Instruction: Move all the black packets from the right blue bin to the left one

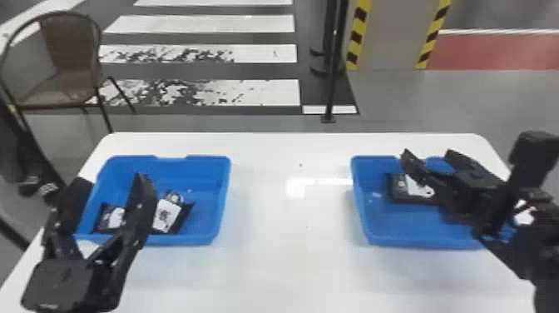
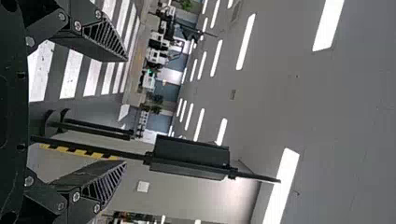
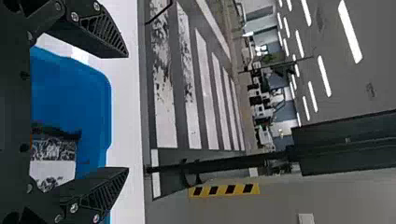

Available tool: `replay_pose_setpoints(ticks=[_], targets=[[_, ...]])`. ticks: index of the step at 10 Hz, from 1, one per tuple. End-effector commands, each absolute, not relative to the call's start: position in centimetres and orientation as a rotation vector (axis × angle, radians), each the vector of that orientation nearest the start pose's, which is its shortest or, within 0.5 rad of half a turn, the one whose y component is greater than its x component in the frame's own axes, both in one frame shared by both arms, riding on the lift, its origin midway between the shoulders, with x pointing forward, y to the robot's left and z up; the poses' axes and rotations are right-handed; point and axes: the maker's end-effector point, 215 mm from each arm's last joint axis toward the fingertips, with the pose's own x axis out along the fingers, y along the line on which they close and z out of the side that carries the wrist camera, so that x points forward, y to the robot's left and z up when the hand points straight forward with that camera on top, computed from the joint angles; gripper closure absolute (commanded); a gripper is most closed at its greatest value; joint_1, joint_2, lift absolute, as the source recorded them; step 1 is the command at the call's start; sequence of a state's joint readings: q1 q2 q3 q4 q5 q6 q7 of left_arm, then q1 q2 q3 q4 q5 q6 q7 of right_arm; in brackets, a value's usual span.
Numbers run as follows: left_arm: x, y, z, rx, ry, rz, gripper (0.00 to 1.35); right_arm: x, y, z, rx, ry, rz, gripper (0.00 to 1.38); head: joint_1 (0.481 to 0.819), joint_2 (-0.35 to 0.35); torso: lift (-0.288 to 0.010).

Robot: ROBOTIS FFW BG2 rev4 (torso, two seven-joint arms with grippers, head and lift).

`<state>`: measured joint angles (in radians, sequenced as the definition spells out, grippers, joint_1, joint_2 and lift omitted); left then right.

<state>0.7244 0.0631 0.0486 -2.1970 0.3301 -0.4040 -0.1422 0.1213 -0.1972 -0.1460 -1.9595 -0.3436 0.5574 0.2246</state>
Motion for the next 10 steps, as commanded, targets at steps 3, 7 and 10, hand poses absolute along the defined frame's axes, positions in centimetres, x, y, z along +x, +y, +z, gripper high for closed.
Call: replay_pose_setpoints(ticks=[3,7,10], targets=[[37.6,24.5,-22.8,-0.231,-0.292,-0.117,0.29,56.3,-29.6,-39.7,0.112,0.424,0.137,0.18,0.695,-0.039,-0.14],[37.9,24.2,-22.6,-0.228,-0.294,-0.132,0.43,56.8,-30.0,-42.9,0.084,0.541,0.118,0.18,0.695,-0.07,-0.14],[37.9,24.2,-22.8,-0.227,-0.287,-0.133,0.42,57.7,-29.9,-45.8,0.065,0.616,0.106,0.18,0.695,-0.07,-0.14]])
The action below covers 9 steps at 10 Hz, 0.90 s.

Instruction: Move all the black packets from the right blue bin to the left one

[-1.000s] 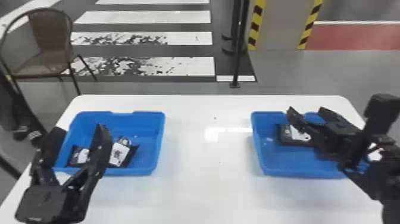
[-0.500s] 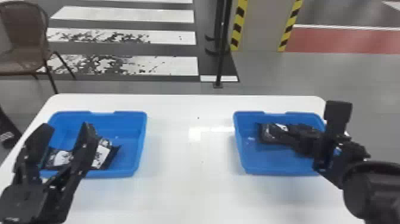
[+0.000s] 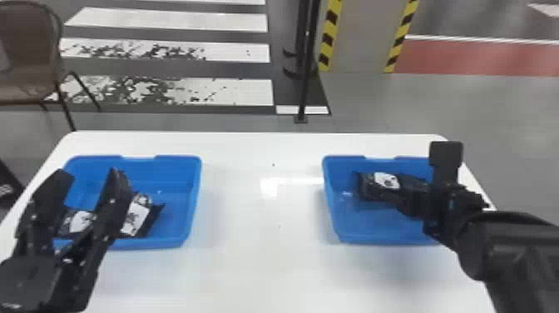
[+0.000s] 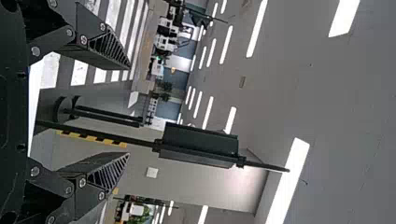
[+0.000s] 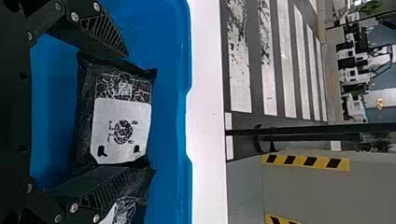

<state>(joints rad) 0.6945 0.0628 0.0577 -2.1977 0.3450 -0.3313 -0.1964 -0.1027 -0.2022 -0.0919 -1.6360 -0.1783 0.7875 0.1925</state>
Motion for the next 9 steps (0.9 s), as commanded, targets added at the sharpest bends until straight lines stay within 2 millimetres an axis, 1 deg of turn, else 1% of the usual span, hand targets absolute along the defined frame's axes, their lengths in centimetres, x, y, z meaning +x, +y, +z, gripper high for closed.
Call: replay_pose_setpoints(ticks=[1,2,3,4,5,6,7,8,9], targets=[[38.0,24.1,-22.7,-0.227,-0.29,-0.135,0.42,58.3,-29.5,-46.7,0.061,0.642,0.116,0.18,0.695,-0.07,-0.14],[38.0,24.0,-22.8,-0.228,-0.287,-0.138,0.42,58.7,-29.4,-47.3,0.064,0.658,0.117,0.18,0.695,-0.065,-0.14],[38.1,24.0,-22.7,-0.228,-0.287,-0.139,0.42,58.6,-29.4,-48.0,0.078,0.673,0.117,0.26,0.695,-0.063,-0.14],[38.0,24.1,-23.0,-0.226,-0.281,-0.137,0.42,57.7,-29.2,-49.0,0.092,0.718,0.117,0.66,0.695,-0.062,-0.14],[38.1,24.2,-23.1,-0.225,-0.279,-0.136,0.42,57.2,-29.2,-49.7,0.1,0.739,0.11,1.01,0.695,-0.061,-0.14],[38.1,24.2,-23.1,-0.225,-0.279,-0.136,0.42,56.8,-29.4,-50.2,0.098,0.749,0.104,1.12,0.695,-0.061,-0.14],[38.1,24.2,-23.1,-0.225,-0.279,-0.136,0.42,57.1,-29.2,-49.9,0.1,0.724,0.108,1.2,0.695,-0.061,-0.14],[38.1,24.1,-23.1,-0.226,-0.278,-0.138,0.42,57.0,-28.5,-50.0,0.133,0.703,0.123,1.2,0.695,-0.06,-0.14],[38.1,24.1,-23.1,-0.226,-0.278,-0.138,0.42,57.5,-28.0,-49.2,0.165,0.629,0.134,1.2,0.695,-0.058,-0.14]])
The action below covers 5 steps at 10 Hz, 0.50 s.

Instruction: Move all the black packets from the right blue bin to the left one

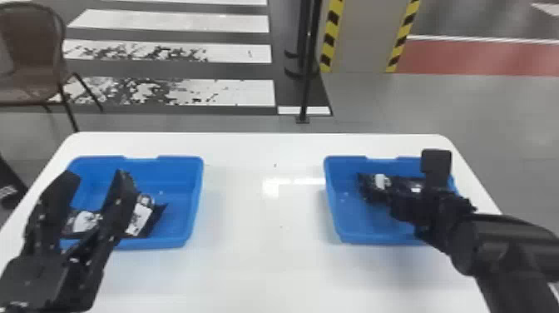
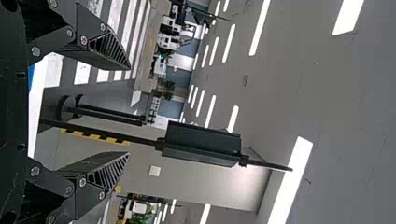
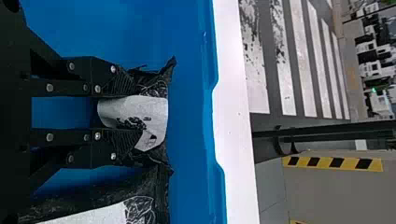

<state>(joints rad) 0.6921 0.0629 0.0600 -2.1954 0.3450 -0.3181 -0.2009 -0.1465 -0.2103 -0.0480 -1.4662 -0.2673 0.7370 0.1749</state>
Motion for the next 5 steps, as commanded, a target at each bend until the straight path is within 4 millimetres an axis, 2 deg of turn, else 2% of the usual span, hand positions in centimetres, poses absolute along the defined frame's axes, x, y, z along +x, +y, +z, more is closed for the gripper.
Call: replay_pose_setpoints(ticks=[1,3,5], targets=[[38.1,24.1,-23.1,-0.226,-0.278,-0.138,0.42,58.4,-27.7,-47.6,0.196,0.54,0.144,1.2,0.695,-0.051,-0.14],[38.2,24.1,-23.0,-0.228,-0.283,-0.138,0.42,59.0,-25.7,-45.2,0.406,0.385,0.222,1.2,0.695,-0.034,-0.14],[38.3,24.1,-22.9,-0.236,-0.289,-0.135,0.42,58.1,-22.8,-40.8,0.596,0.268,0.333,1.2,0.695,-0.013,-0.14]])
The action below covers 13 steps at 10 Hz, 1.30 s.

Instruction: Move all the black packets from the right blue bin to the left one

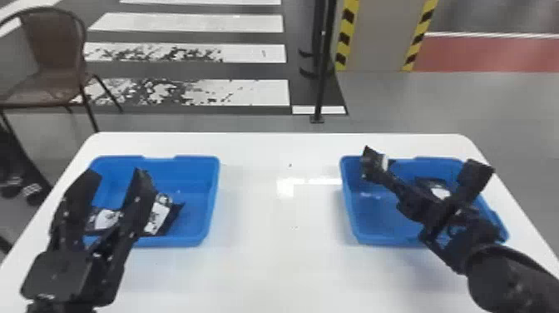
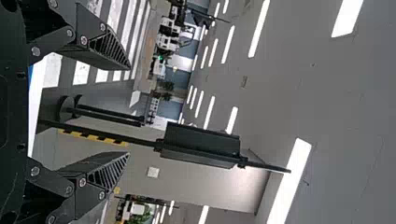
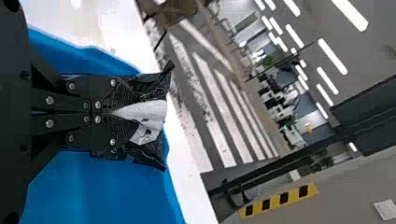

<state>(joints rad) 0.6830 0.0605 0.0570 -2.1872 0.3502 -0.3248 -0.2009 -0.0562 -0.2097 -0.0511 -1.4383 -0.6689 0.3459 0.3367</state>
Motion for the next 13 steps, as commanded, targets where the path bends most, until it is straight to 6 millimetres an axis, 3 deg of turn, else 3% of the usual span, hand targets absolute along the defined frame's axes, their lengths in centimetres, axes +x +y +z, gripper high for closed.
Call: replay_pose_setpoints(ticks=[1,3,5,9,10,13], targets=[[38.3,24.2,-22.9,-0.24,-0.292,-0.133,0.42,57.6,-21.3,-38.6,0.682,0.221,0.402,1.2,0.695,0.002,-0.14],[38.4,24.2,-22.7,-0.25,-0.297,-0.132,0.42,55.9,-16.5,-34.3,0.821,0.183,0.578,1.2,0.695,0.044,-0.14],[38.4,24.2,-22.4,-0.265,-0.308,-0.132,0.42,53.7,-10.3,-31.3,0.86,0.176,0.741,1.2,0.695,0.091,-0.14],[39.4,22.7,-23.8,-0.29,-0.247,-0.162,0.45,48.2,1.5,-28.1,0.858,0.222,0.996,1.2,0.695,0.242,-0.14],[39.7,22.4,-24.0,-0.303,-0.238,-0.179,0.45,47.1,3.5,-28.1,0.863,0.243,1.037,1.2,0.695,0.281,-0.14],[40.3,20.1,-24.9,-0.33,-0.191,-0.251,0.45,44.8,6.8,-27.6,0.911,0.272,1.107,1.2,0.695,0.334,-0.14]])
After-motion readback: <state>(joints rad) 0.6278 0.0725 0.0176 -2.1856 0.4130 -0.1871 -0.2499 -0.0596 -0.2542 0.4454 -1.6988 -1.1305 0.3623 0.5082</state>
